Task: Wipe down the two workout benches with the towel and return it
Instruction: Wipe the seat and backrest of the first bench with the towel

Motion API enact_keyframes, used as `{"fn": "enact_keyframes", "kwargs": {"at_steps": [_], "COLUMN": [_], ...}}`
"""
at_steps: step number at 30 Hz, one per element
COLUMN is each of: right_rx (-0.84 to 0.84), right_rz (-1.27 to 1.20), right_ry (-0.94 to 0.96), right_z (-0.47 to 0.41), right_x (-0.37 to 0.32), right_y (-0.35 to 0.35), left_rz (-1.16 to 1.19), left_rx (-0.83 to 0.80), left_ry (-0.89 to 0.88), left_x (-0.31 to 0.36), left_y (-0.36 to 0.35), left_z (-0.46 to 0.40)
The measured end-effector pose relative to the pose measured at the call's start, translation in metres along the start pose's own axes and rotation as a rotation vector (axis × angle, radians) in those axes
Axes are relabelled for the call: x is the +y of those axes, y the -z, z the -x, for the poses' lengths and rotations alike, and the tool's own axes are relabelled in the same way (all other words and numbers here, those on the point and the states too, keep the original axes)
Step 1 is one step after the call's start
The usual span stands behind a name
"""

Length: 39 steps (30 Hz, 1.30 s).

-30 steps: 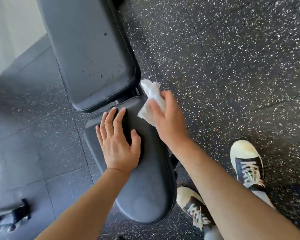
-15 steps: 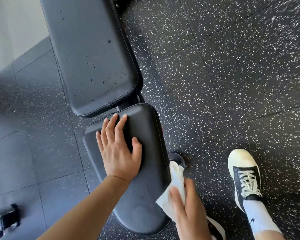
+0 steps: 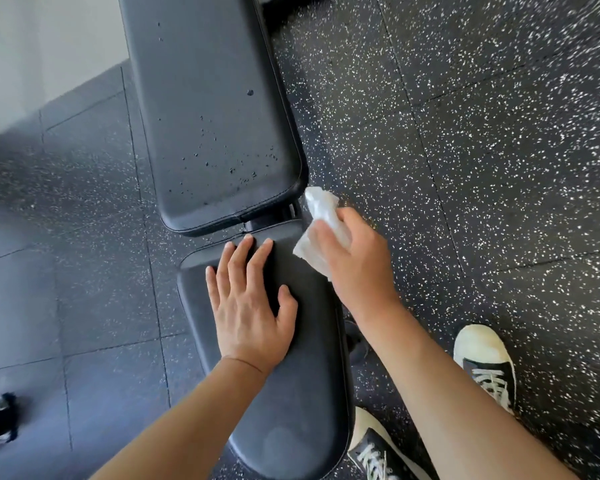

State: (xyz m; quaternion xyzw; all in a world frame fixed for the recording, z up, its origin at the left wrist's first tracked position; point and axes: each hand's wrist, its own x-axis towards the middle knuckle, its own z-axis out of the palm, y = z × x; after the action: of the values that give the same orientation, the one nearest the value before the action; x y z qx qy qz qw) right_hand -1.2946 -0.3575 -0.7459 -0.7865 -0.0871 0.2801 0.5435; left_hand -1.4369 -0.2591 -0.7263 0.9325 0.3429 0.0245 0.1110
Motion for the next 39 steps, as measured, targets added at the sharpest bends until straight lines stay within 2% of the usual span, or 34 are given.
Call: {"fn": "enact_keyframes", "kwargs": {"at_steps": [3, 6, 9, 19, 23, 28, 32, 39], "right_rx": [0.055, 0.029, -0.015, 0.033, -0.028, -0.206, -0.175, -0.277], "right_rz": [-0.028, -0.038, -0.036, 0.022, -0.012, 0.032, 0.044, 0.207], "right_ry": [-0.026, -0.095, -0.156, -0.151, -0.086, -0.107, -0.122, 0.193], "right_z": [0.055, 0.123, 0.146, -0.014, 0.016, 0.06, 0.041, -0.018], "right_x": [0.021, 0.043, 0.051, -0.004, 0.002, 0.024, 0.012, -0.05], "right_y": [0.002, 0.002, 0.008, -0.017, 0.0, 0.04, 0.062, 0.07], "left_rz": [0.0, 0.002, -0.006, -0.037, -0.044, -0.069, -0.088, -0.088], "left_rx": [-0.005, -0.004, 0.004, -0.031, -0.048, -0.078, -0.098, -0.133], "left_ry": [0.006, 0.007, 0.005, 0.017, 0.023, 0.041, 0.035, 0.017], "left_x": [-0.001, -0.002, -0.004, -0.004, 0.0, 0.006, 0.01, 0.006], "left_y": [0.0, -0.001, -0.002, -0.001, 0.003, 0.007, 0.009, 0.013], "left_z": [-0.001, 0.0, -0.001, -0.001, -0.003, -0.004, -0.005, -0.006]}}
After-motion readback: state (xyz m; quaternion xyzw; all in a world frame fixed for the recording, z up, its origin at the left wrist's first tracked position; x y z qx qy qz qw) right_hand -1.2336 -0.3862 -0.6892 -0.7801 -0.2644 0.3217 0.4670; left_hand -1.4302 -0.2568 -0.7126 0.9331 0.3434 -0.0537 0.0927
